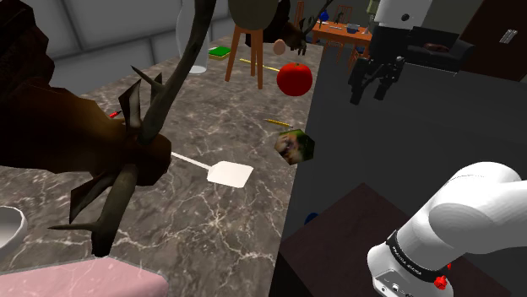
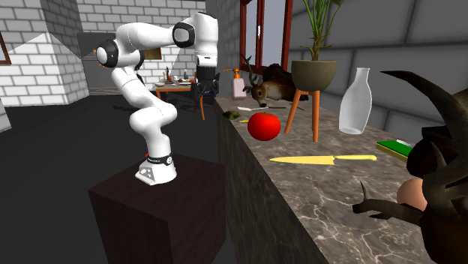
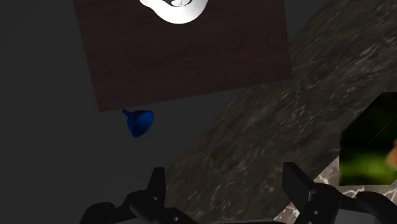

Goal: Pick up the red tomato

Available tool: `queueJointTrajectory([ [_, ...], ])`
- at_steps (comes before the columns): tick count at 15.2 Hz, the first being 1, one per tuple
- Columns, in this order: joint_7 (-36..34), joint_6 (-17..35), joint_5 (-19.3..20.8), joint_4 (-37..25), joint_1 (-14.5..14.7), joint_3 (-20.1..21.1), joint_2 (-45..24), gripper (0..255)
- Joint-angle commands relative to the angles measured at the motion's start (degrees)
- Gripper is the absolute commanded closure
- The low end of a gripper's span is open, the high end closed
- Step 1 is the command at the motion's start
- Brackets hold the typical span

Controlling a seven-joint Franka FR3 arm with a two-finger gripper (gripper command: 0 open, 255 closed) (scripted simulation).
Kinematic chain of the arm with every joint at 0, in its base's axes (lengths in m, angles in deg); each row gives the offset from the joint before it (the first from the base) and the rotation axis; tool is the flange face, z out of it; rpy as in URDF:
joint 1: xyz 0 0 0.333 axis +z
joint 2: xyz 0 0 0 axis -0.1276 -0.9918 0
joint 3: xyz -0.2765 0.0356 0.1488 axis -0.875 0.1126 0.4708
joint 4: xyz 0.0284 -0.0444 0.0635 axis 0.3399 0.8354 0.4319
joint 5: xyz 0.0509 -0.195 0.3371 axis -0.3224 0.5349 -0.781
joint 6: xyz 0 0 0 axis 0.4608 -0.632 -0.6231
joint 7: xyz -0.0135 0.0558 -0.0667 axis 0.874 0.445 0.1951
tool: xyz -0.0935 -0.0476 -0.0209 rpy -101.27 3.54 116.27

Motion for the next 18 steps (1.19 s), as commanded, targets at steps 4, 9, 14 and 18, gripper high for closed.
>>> queueJointTrajectory([
  [4, -3.2, 3.6, -0.2, -3.9, -0.8, 1.3, -5.6, 0],
  [9, -8.5, 8.2, 0.2, -11.5, -2.4, 3.2, -14.9, 0],
  [14, -14.0, 11.1, 1.6, -20.6, -3.9, 4.7, -24.1, 0],
  [18, -18.3, 12.2, 3.4, -29.1, -5.0, 5.7, -31.4, 0],
])
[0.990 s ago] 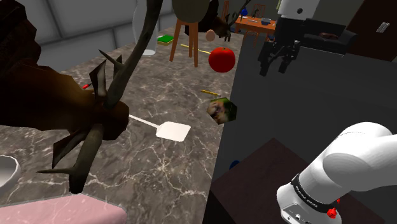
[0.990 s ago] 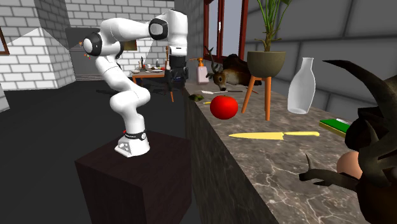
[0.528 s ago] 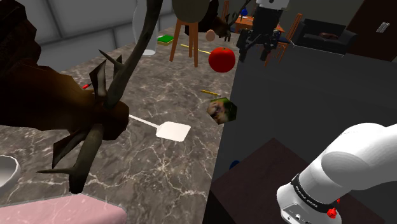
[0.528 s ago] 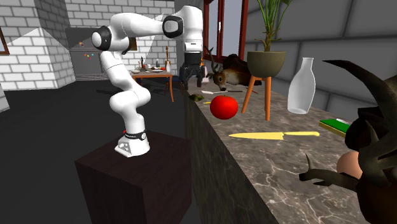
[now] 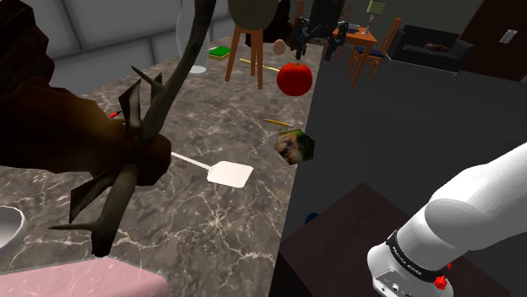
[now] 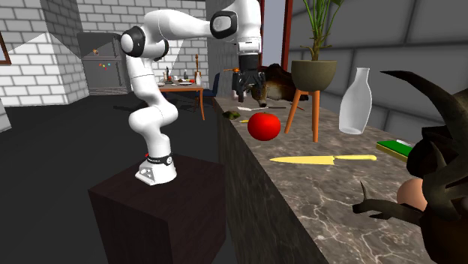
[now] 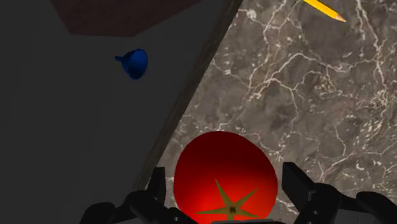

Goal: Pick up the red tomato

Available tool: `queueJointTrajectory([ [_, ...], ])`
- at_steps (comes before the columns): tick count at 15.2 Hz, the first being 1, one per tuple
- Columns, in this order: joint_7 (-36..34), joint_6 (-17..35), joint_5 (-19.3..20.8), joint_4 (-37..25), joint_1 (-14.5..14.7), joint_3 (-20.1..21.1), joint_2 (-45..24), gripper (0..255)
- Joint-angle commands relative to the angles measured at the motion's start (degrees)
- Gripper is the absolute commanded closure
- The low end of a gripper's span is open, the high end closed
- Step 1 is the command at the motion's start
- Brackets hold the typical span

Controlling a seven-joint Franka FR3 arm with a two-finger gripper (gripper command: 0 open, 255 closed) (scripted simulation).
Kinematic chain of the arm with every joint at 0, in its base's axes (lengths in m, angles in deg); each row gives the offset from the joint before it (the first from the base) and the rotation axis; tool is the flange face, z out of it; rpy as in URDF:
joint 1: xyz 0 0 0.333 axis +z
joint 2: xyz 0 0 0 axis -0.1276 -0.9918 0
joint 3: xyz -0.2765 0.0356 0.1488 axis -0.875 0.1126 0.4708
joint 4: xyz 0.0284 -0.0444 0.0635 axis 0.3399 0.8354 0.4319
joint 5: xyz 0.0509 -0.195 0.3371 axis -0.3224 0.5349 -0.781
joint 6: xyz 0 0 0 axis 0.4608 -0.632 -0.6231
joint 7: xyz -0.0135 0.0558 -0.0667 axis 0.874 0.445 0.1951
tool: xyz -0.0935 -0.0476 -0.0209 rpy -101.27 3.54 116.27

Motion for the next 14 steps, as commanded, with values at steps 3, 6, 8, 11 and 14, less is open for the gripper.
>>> queueJointTrajectory([
  [3, -4.3, 0.3, 2.2, -9.8, -0.9, 0.7, -7.9, 0],
  [6, -5.3, 1.8, 2.7, -10.1, -1.0, 0.7, -9.2, 0],
  [8, -5.4, 3.3, 2.7, -8.2, -1.0, 0.7, -9.0, 0],
  [11, -5.5, 5.7, 2.7, -5.6, -1.0, 0.7, -8.7, 0],
  [14, -5.6, 6.1, 2.7, -5.1, -0.9, 0.7, -8.6, 255],
])
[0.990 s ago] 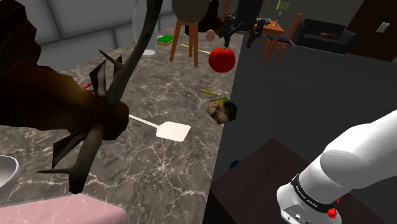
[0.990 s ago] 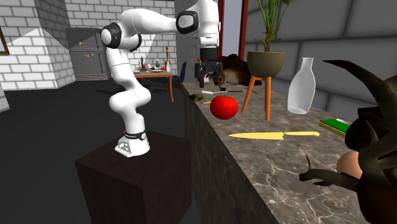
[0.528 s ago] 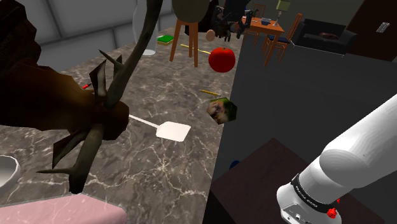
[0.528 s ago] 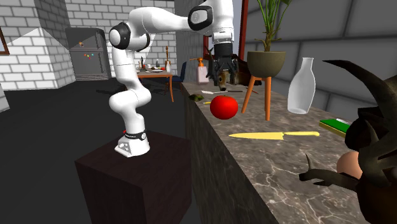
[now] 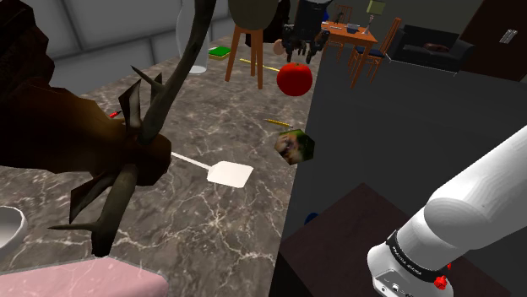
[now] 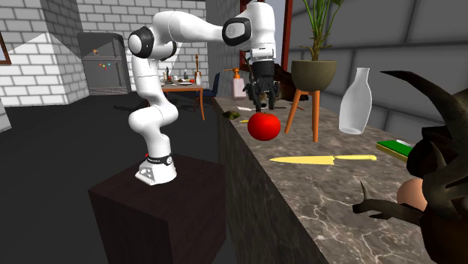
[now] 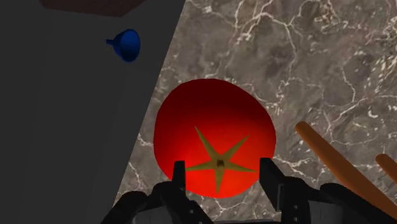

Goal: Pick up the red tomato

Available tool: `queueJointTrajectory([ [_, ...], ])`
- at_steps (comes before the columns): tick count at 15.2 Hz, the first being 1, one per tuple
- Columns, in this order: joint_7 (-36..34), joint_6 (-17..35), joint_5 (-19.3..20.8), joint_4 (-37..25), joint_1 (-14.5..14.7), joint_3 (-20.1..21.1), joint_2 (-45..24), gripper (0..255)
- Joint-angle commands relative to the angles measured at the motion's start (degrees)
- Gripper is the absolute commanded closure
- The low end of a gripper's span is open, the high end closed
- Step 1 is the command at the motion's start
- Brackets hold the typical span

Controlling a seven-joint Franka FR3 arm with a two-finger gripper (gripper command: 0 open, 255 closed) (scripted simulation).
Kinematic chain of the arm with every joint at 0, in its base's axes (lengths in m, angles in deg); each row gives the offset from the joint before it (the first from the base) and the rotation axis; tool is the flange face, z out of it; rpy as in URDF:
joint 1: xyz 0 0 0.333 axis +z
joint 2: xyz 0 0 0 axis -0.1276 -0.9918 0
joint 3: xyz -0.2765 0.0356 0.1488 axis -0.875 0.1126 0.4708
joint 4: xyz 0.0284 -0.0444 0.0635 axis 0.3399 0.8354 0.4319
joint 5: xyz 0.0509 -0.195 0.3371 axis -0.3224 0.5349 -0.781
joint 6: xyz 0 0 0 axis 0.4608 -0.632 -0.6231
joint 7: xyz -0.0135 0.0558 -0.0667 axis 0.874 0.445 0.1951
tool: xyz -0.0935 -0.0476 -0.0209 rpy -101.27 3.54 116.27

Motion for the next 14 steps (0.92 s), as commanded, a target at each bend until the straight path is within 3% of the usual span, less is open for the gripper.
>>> queueJointTrajectory([
  [1, -0.1, 0.2, 0.0, 0.2, 0.0, 0.0, 0.0, 255],
  [9, 0.0, 0.2, 0.0, 0.2, 0.0, 0.0, 0.0, 255],
  [14, 0.3, -3.8, 0.0, -4.3, 0.0, 0.0, -0.5, 255],
])
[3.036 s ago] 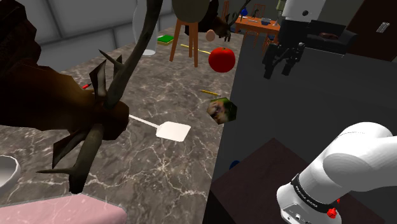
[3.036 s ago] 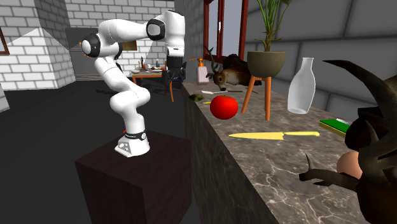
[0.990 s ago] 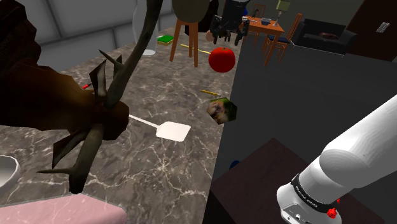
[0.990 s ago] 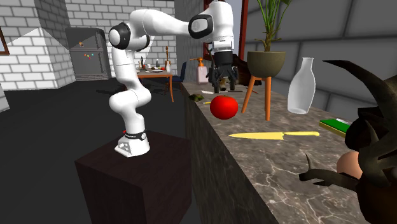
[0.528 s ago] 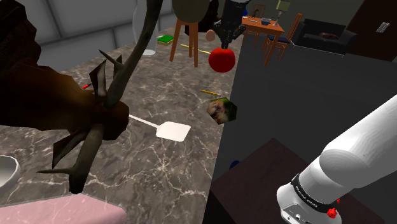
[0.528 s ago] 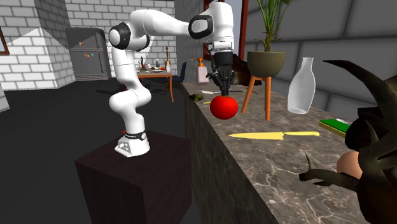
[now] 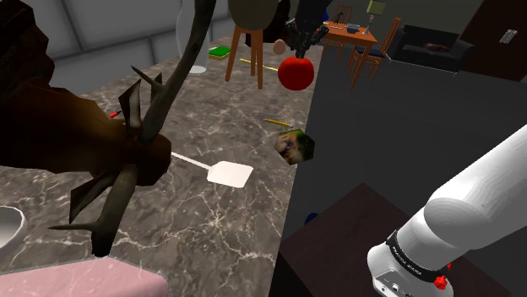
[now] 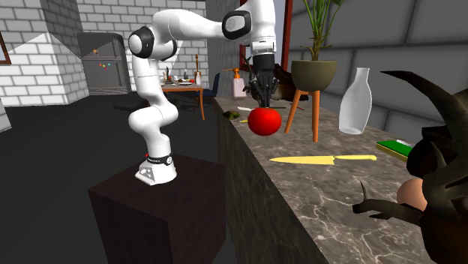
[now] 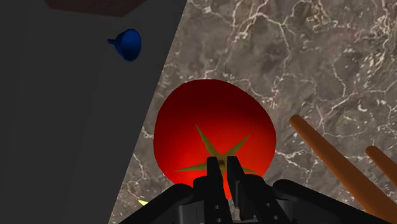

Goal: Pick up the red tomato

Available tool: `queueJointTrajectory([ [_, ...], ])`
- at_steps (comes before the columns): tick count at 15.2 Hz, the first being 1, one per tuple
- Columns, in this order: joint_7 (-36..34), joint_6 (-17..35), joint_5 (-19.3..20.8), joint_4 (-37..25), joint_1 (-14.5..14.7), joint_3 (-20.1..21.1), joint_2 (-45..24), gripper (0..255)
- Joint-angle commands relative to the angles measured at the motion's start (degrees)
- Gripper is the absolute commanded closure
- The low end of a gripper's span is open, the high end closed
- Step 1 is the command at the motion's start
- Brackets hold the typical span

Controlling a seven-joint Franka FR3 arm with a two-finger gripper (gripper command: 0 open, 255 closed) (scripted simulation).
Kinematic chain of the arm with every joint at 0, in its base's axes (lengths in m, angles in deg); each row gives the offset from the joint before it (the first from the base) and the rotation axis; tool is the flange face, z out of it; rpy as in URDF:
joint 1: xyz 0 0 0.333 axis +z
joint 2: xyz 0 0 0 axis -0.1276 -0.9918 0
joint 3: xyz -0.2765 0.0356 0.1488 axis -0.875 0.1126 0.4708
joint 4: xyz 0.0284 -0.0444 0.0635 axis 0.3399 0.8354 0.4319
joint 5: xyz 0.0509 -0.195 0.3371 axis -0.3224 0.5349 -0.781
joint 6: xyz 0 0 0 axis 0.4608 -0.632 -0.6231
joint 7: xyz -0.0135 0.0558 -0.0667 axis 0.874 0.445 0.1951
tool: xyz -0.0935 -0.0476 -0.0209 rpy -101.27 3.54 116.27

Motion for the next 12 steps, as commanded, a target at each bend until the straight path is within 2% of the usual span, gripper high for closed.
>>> queueJointTrajectory([
  [1, 0.0, -1.6, 0.0, -1.8, 0.0, 0.0, -0.3, 255],
  [10, 0.4, -8.9, 0.2, -11.2, 0.1, 0.2, -2.3, 255],
  [12, 0.4, -9.1, 0.2, -11.4, 0.1, 0.2, -2.3, 255],
])
